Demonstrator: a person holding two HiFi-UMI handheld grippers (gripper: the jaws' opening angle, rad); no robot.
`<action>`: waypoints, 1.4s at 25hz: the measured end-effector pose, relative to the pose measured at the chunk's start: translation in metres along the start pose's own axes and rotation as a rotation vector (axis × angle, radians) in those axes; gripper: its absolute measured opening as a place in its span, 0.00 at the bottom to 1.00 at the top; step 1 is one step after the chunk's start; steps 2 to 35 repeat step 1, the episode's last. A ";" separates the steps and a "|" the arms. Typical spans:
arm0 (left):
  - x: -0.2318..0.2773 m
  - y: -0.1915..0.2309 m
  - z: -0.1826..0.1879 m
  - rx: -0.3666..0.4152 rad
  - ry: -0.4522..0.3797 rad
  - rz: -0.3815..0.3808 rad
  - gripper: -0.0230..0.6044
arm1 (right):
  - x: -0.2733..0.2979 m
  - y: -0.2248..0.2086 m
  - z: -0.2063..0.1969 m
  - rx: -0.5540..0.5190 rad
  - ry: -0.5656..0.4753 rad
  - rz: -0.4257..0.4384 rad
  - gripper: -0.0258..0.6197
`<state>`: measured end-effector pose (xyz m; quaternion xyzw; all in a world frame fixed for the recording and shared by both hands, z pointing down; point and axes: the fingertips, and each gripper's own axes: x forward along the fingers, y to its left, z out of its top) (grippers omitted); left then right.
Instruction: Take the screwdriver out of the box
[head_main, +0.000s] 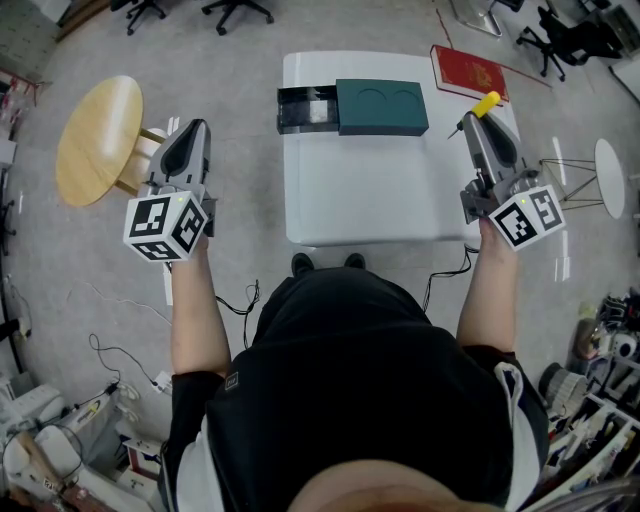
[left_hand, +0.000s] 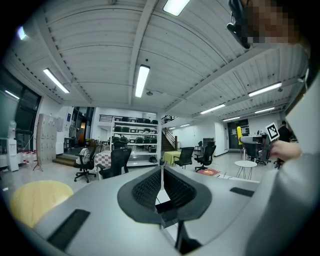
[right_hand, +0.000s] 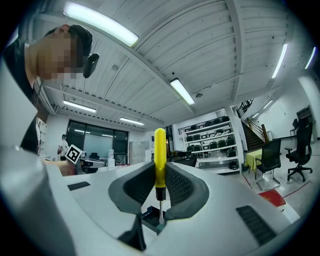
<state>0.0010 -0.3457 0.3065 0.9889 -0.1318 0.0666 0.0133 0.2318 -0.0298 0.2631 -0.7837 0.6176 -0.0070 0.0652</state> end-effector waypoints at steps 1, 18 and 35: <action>0.000 0.000 0.000 0.000 0.000 0.000 0.08 | 0.000 0.000 0.000 0.000 0.000 0.000 0.16; 0.000 0.000 0.000 0.000 0.000 0.000 0.08 | 0.000 0.000 0.000 0.000 0.000 0.000 0.16; 0.000 0.000 0.000 0.000 0.000 0.000 0.08 | 0.000 0.000 0.000 0.000 0.000 0.000 0.16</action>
